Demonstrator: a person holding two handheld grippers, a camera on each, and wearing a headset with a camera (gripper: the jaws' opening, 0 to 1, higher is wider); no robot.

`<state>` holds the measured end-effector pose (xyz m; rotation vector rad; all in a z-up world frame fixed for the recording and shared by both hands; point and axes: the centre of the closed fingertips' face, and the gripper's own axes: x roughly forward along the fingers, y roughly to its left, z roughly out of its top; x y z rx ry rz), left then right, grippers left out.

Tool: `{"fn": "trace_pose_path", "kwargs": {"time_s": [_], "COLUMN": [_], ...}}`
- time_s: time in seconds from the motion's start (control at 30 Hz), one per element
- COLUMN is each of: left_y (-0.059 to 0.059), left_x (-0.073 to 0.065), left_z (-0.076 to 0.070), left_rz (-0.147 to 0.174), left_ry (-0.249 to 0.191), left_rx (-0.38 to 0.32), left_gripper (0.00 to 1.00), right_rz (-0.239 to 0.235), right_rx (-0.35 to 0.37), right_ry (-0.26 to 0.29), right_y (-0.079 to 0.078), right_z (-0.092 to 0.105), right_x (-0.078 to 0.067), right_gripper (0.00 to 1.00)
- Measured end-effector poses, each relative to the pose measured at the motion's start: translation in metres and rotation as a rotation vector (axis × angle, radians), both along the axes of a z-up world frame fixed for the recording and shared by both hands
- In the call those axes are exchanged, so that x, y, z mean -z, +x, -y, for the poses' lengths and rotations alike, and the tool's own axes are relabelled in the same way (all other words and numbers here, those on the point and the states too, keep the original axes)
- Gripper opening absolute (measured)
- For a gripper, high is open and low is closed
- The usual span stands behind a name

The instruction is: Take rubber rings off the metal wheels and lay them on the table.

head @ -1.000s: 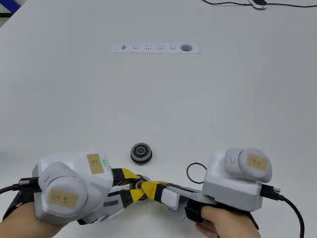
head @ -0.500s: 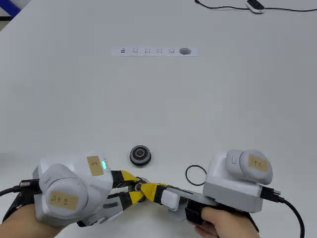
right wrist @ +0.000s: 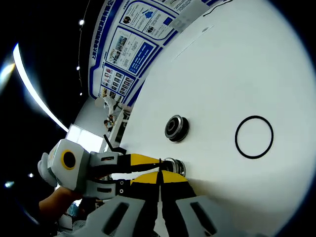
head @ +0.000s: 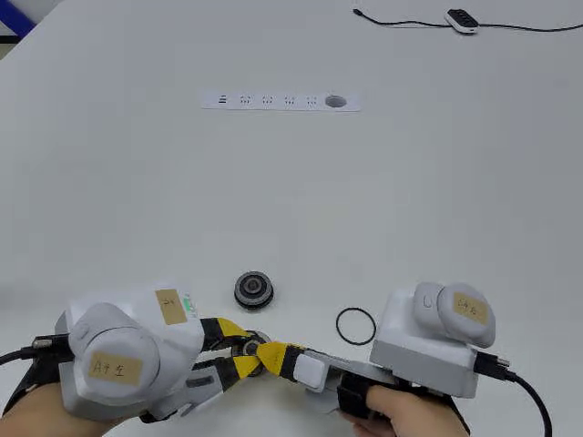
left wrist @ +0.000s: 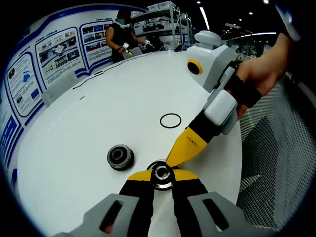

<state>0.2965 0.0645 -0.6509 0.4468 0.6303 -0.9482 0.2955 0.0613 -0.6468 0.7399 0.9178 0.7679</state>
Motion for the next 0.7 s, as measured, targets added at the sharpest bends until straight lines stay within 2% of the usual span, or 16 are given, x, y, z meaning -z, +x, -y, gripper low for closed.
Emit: {"fn": "trace_pose_path", "kwargs": {"time_s": [0.27, 0.5, 0.7], "left_y": [-0.002, -0.005, -0.003], "left_x": [-0.002, -0.011, -0.019], "left_z": [-0.006, -0.012, -0.014], "left_rz": [0.006, 0.011, 0.020], "left_ry": [0.029, 0.023, 0.006], "left_rx": [0.014, 0.002, -0.014], "left_gripper": [0.15, 0.17, 0.19], "right_rz": [-0.013, -0.017, -0.010], "right_rx": [-0.007, -0.010, 0.012], "right_ry": [0.017, 0.048, 0.076], "right_y": [-0.003, -0.004, 0.000], "right_z": [-0.005, -0.009, -0.004], "right_x": [-0.002, -0.009, -0.017], "right_gripper": [0.02, 0.02, 0.02]}}
